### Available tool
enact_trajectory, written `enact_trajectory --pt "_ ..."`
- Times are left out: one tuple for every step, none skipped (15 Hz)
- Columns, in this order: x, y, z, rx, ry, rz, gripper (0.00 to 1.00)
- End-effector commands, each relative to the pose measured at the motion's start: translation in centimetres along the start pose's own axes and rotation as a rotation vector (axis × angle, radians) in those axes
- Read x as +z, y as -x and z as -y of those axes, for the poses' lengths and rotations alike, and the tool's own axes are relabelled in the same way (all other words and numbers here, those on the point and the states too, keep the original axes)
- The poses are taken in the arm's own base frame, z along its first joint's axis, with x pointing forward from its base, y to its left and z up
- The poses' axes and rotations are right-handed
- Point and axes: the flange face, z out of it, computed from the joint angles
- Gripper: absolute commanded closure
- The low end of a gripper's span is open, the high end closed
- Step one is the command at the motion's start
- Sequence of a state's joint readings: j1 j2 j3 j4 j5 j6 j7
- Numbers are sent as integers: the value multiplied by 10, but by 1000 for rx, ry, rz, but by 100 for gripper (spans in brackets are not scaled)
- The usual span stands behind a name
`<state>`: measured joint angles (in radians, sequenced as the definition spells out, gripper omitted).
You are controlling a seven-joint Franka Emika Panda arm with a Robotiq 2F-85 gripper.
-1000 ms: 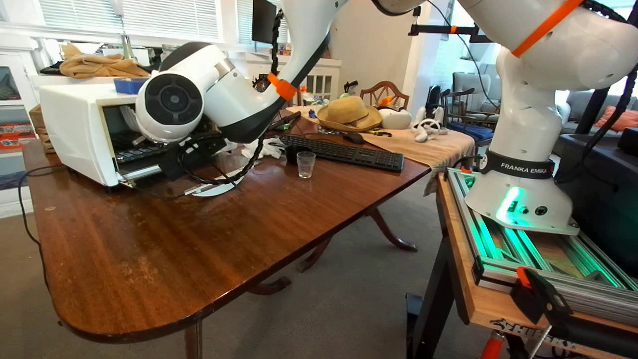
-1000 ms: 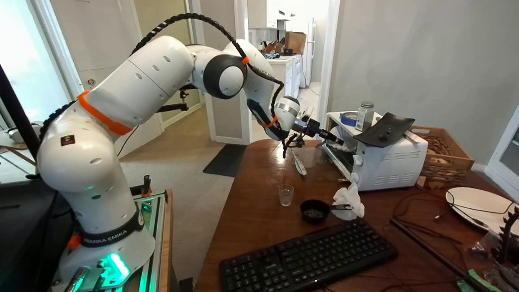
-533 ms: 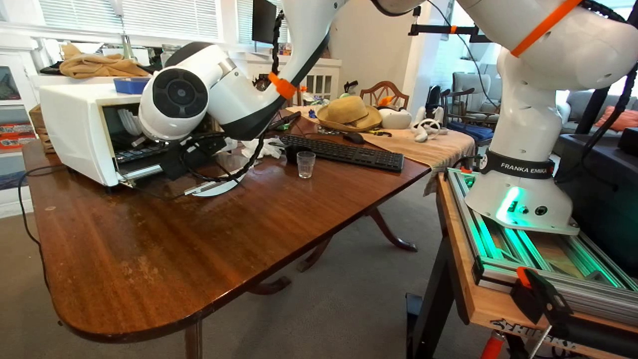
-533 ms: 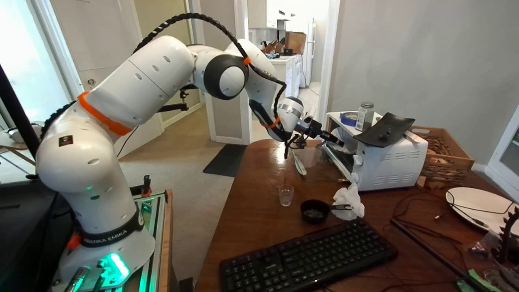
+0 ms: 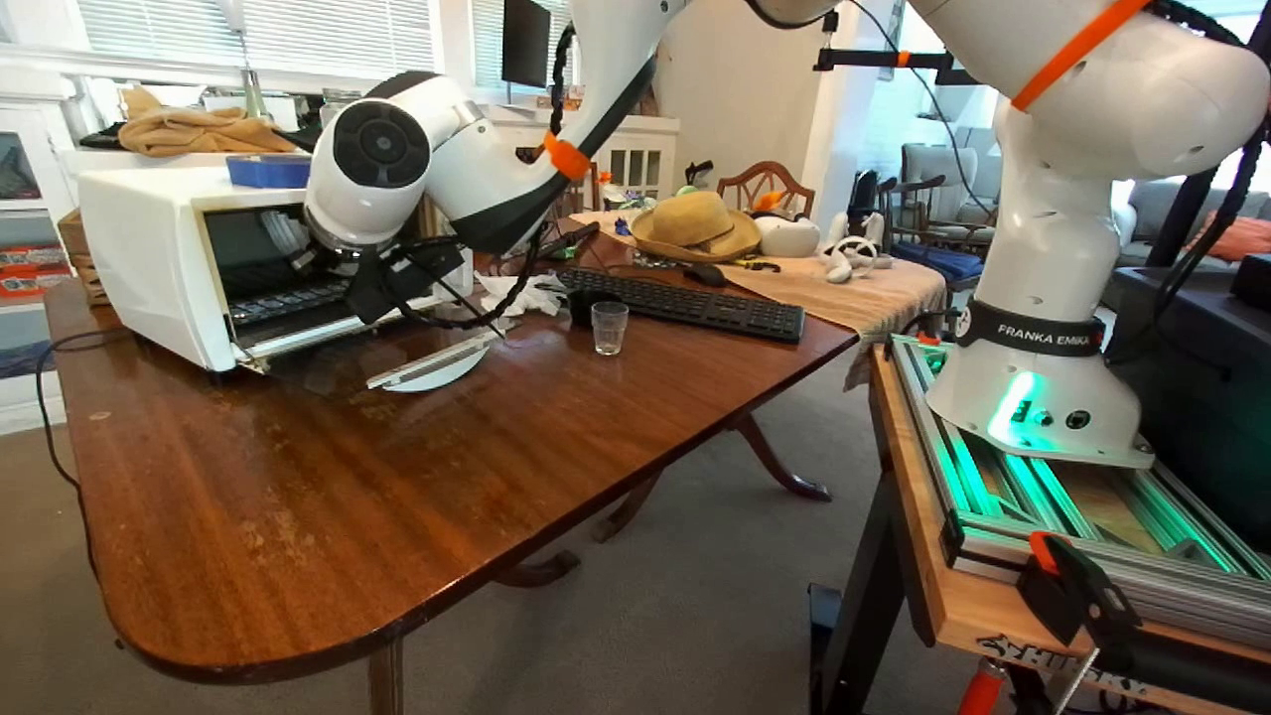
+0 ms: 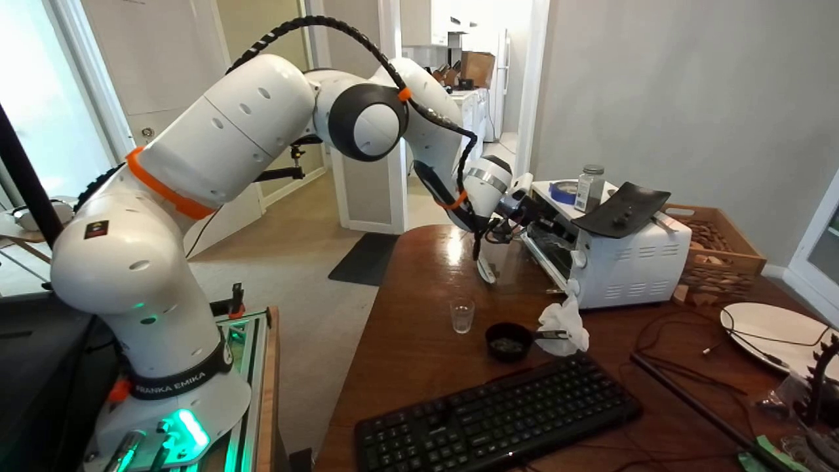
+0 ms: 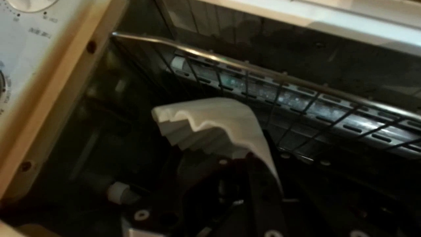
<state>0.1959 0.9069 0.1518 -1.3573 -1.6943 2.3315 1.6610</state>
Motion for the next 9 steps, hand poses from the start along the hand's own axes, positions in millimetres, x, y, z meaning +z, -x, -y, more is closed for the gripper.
enact_trajectory --pt "1 -7 0 -26 -34 38 72" --pt "-1 -8 1 -36 -39 41 67" --pt "-4 -9 4 -44 -41 45 58" --pt "-8 -9 8 -54 -41 45 51" --pt "-13 -10 13 -63 -40 45 44" --pt "-19 -9 18 -67 -41 40 35" --pt "-25 -8 23 -71 -42 36 29" --pt "-30 -7 27 -72 -38 36 20" --pt "-36 -4 33 -71 -22 37 13"
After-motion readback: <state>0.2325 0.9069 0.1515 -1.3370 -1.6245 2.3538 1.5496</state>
